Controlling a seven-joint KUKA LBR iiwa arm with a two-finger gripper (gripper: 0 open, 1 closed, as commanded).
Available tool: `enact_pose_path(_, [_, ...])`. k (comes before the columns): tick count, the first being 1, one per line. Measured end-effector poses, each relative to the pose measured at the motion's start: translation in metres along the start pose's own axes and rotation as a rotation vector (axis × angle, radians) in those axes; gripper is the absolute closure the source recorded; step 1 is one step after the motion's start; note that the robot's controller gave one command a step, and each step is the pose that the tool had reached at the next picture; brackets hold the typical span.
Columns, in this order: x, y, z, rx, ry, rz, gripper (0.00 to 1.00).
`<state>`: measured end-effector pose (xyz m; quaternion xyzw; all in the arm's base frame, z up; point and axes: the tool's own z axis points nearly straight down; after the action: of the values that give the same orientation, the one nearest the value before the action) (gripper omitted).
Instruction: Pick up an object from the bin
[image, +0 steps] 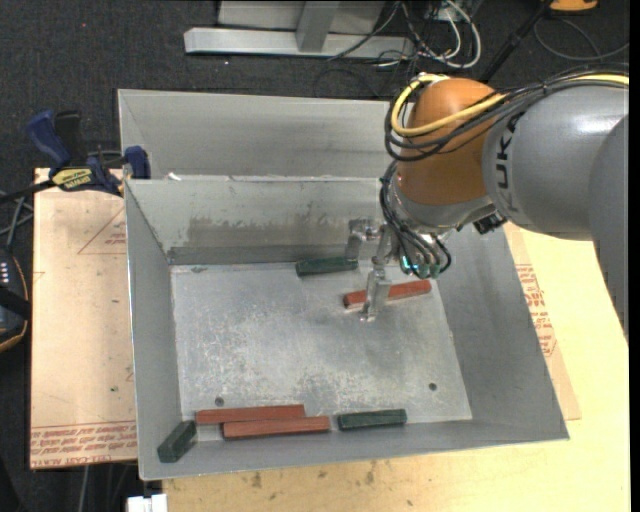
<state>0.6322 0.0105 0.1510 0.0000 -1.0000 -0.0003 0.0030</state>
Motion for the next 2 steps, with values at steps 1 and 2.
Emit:
enact_pose_path(1, [-0.002,0.0,-0.005,0.0,-0.008,0.0,0.0])
enact_pose_path(2, [0.002,-0.055,0.06,0.0,-0.013,-0.069,0.0])
